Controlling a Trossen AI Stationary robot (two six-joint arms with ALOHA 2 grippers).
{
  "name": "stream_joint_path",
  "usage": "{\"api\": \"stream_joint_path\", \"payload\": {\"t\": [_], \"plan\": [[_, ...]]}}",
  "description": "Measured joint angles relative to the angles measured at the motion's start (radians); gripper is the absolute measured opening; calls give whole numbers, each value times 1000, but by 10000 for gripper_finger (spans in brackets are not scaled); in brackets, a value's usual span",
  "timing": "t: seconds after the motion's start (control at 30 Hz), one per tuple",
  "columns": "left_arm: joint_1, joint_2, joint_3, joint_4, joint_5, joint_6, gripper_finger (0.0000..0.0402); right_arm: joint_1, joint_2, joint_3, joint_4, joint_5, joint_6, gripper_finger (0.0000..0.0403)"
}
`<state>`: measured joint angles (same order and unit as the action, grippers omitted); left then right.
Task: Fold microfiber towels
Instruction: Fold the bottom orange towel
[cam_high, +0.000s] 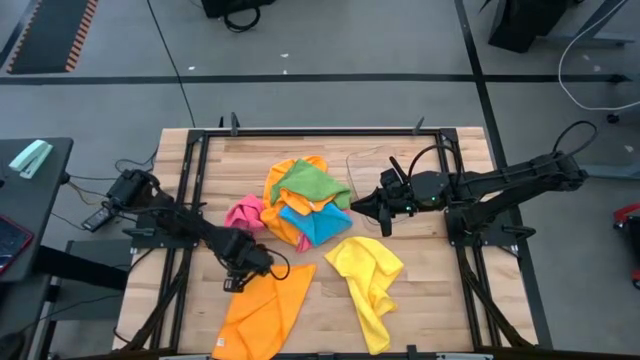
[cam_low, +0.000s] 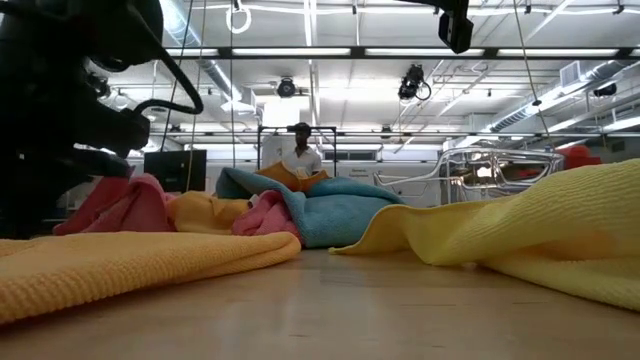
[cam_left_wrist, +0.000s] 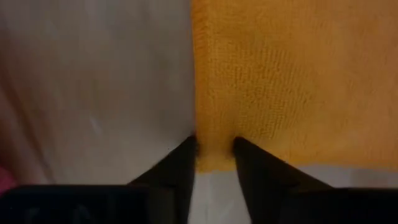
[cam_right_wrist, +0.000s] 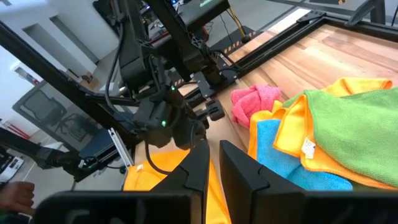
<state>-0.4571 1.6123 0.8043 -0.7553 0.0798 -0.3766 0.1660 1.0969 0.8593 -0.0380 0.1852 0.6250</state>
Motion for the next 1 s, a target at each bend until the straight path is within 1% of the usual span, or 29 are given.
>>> {"api": "stream_joint_path", "payload": {"t": [0.1,0.13,0.17,0.27,0.37,0.47,0.6,0.7,0.83,1.0], "plan": [[2,2,11,-28,11,-42,25,0,0,0,0,0,-1,44],[9,4,14,-38,31,-47,15,0,0,0,-2,0,-2,44],[20,5,17,-50,69,-46,14,0,0,0,-2,0,-4,44],[61,-12,39,-121,130,-5,16,0,0,0,-5,0,-8,44],[114,-49,71,-252,133,57,8,0,0,0,-7,0,-15,44],[174,-104,99,-372,136,130,12,0,0,0,-9,-4,-19,44],[259,-177,111,-443,190,194,18,0,14,0,-23,-48,-19,44],[321,-214,130,-486,221,204,9,0,43,0,-30,-73,-22,44],[390,-228,194,-568,234,208,9,0,90,0,-24,-91,-5,44],[442,-231,281,-655,233,281,22,-1,144,0,12,-145,24,44]]}}
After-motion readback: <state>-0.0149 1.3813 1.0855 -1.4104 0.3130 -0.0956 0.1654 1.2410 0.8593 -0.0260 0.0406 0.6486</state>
